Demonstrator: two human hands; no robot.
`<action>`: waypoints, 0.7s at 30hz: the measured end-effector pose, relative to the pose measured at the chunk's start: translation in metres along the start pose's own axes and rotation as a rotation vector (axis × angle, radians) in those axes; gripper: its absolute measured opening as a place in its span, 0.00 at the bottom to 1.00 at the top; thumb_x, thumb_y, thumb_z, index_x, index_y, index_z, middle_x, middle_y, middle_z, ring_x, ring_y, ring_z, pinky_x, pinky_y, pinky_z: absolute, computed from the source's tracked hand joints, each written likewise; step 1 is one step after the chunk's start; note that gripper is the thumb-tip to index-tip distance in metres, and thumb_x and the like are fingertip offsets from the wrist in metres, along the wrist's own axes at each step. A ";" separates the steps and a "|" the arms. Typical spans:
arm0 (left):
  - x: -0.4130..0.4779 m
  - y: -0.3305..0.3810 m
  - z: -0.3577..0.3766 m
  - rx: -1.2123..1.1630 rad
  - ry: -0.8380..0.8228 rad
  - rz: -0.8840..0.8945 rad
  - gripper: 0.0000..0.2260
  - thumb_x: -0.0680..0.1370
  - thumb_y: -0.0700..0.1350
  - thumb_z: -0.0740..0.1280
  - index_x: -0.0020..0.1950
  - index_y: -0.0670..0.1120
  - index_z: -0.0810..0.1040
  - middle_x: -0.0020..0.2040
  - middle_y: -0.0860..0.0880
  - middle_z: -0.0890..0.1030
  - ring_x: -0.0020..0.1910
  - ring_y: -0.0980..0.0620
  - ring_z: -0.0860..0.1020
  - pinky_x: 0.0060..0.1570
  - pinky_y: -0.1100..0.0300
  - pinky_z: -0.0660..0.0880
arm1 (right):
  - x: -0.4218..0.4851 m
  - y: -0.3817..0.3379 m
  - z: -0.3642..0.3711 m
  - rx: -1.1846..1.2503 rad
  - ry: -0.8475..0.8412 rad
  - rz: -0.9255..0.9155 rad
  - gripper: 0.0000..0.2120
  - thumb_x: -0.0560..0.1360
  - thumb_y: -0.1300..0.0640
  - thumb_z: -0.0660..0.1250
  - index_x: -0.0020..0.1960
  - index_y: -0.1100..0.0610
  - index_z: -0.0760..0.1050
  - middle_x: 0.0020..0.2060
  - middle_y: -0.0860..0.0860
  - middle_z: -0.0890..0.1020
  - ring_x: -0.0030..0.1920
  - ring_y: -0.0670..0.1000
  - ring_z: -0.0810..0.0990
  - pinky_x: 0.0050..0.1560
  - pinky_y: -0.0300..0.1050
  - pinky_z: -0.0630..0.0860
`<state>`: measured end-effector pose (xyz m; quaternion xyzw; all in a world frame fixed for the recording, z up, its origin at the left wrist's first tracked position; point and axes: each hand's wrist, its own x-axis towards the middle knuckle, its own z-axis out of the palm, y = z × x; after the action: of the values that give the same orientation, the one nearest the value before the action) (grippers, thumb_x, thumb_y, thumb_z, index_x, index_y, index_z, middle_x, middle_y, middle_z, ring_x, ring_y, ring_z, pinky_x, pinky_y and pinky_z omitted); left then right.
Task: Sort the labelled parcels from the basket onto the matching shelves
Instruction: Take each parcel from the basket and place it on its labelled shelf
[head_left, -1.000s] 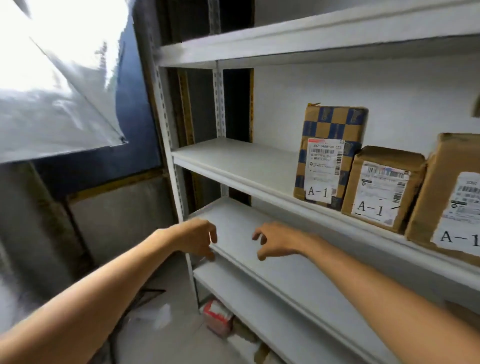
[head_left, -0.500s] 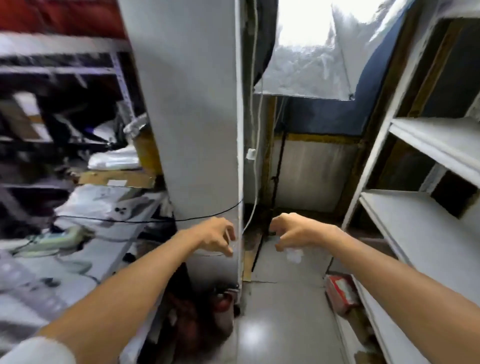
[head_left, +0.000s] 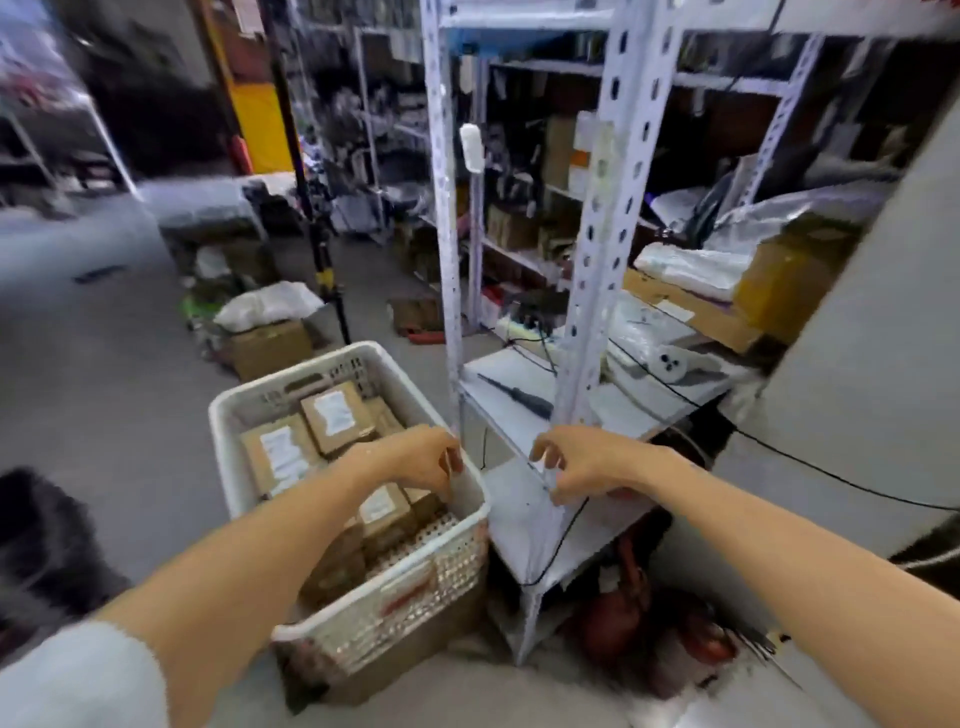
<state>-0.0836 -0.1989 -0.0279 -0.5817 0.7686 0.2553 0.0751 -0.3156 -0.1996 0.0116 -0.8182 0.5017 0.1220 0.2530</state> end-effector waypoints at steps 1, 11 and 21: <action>-0.010 -0.023 -0.001 -0.028 -0.003 -0.041 0.18 0.69 0.49 0.75 0.56 0.48 0.78 0.51 0.50 0.81 0.49 0.50 0.78 0.51 0.55 0.77 | 0.017 -0.017 0.002 -0.011 -0.017 -0.034 0.26 0.71 0.55 0.72 0.67 0.55 0.69 0.60 0.52 0.75 0.54 0.51 0.76 0.48 0.44 0.75; -0.064 -0.199 0.019 -0.290 0.054 -0.280 0.17 0.72 0.47 0.73 0.59 0.46 0.76 0.54 0.49 0.80 0.48 0.52 0.77 0.44 0.61 0.71 | 0.165 -0.140 0.031 -0.084 -0.126 -0.183 0.30 0.69 0.53 0.74 0.68 0.55 0.70 0.60 0.53 0.76 0.57 0.53 0.77 0.56 0.49 0.76; -0.035 -0.294 0.041 -0.498 0.087 -0.487 0.16 0.69 0.48 0.74 0.54 0.50 0.76 0.47 0.53 0.81 0.47 0.53 0.79 0.52 0.55 0.78 | 0.288 -0.163 0.039 -0.125 -0.283 -0.240 0.31 0.68 0.58 0.74 0.69 0.56 0.70 0.58 0.52 0.77 0.55 0.52 0.77 0.54 0.45 0.77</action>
<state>0.1937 -0.2054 -0.1383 -0.7587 0.5238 0.3848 -0.0432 -0.0352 -0.3374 -0.1044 -0.8609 0.3513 0.2356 0.2826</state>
